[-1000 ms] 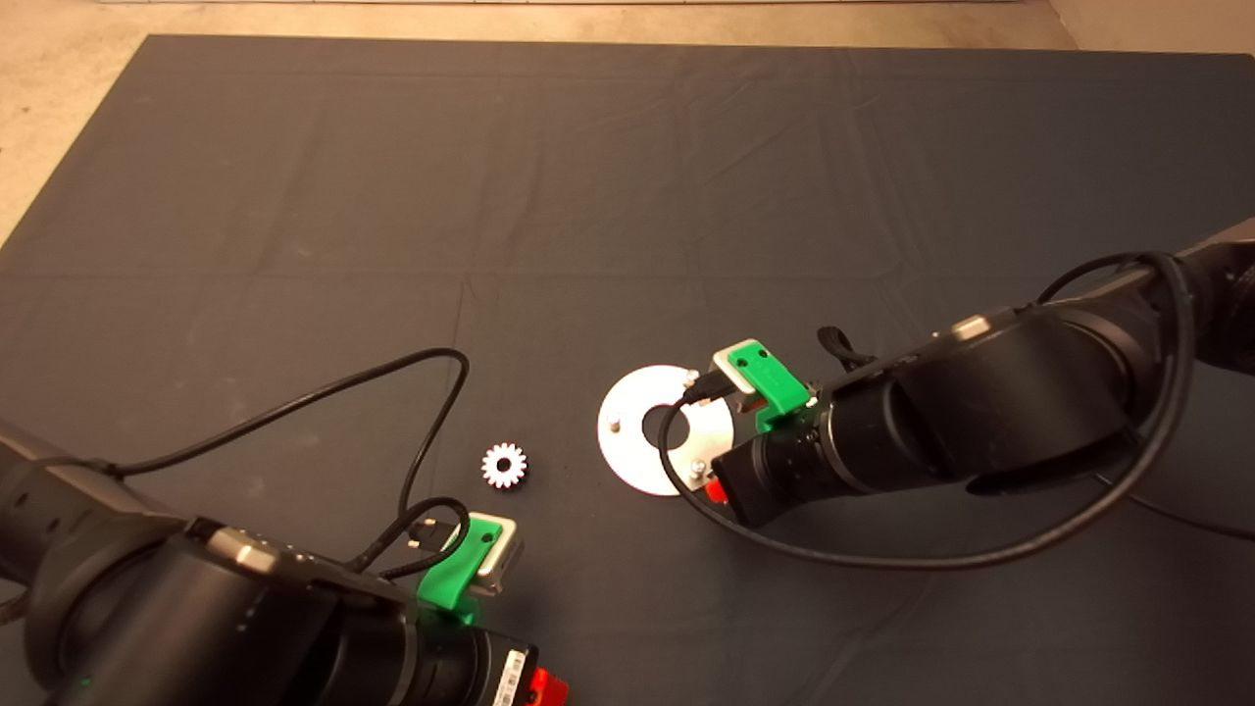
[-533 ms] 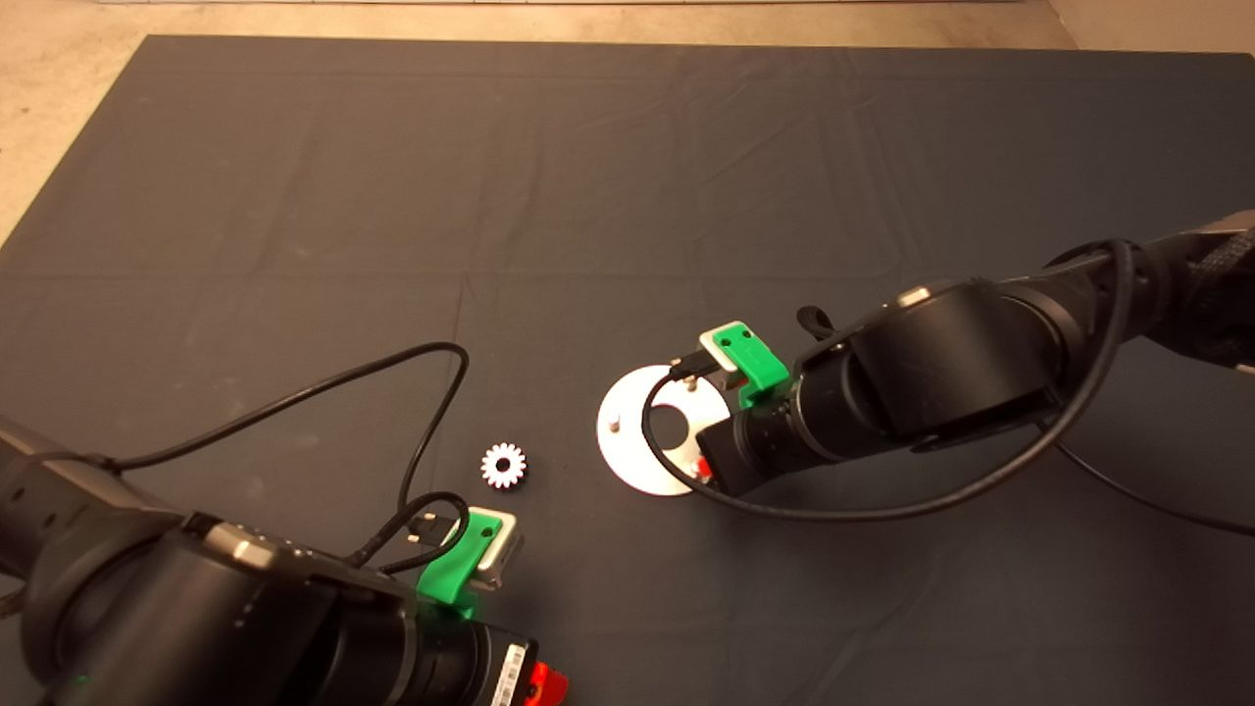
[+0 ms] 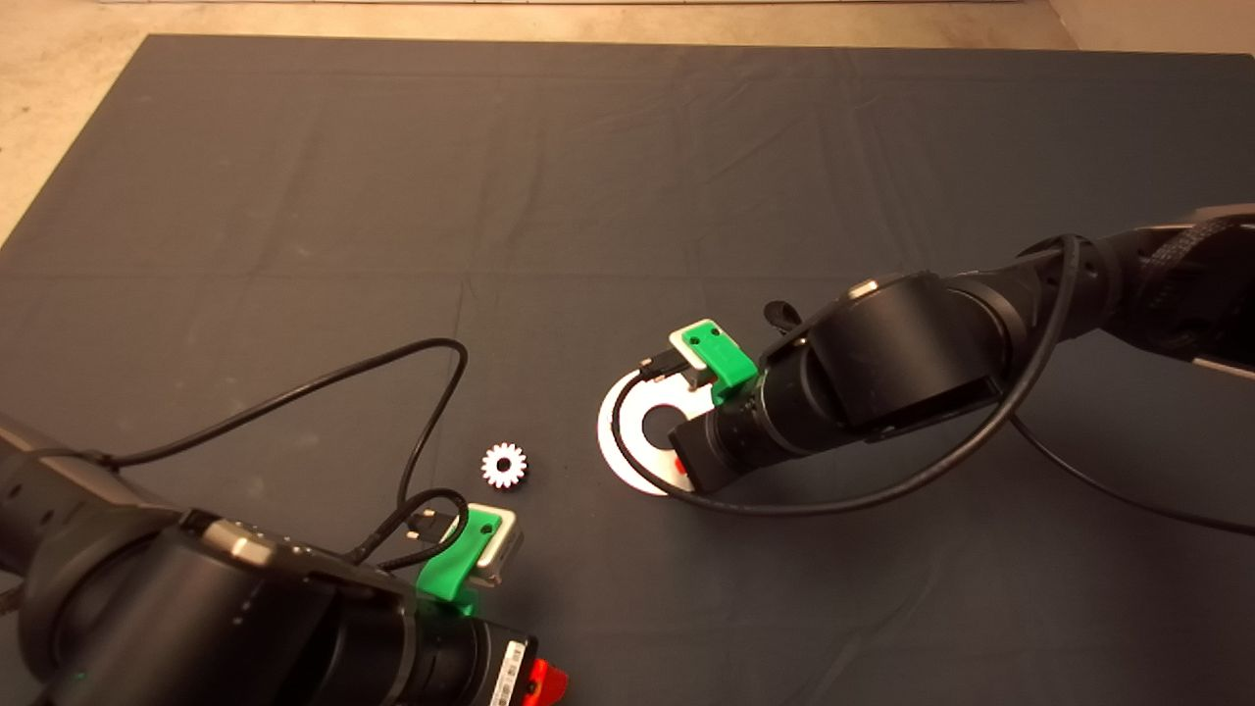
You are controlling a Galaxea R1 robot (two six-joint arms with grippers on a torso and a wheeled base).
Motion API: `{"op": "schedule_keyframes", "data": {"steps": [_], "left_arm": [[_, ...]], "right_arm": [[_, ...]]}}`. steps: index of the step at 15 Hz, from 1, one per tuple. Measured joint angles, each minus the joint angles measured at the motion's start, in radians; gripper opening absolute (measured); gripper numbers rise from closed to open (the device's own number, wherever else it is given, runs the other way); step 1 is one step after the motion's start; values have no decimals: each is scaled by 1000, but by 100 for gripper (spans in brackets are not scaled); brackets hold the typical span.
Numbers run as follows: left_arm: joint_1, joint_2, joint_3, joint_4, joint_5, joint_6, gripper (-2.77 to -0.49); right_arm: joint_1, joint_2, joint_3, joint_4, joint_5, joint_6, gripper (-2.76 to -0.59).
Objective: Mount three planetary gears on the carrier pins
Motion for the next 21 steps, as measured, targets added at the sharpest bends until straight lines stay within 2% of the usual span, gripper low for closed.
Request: {"op": "schedule_keyframes", "data": {"steps": [4,8,11,15,21], "left_arm": [[0,0,0,0,0,0,-92],[0,0,0,0,0,0,-92],[0,0,0,0,0,0,-92],[0,0,0,0,0,0,-92],[-9,-3,0,0,0,0,-92]], "right_arm": [[-16,3,0,5,1,-4,-236],[-19,5,-1,8,0,-15,-236],[-39,5,-3,8,0,-21,-236],[-41,8,-10,8,0,-29,-236],[-49,9,-40,8,-1,-83,-236]]}}
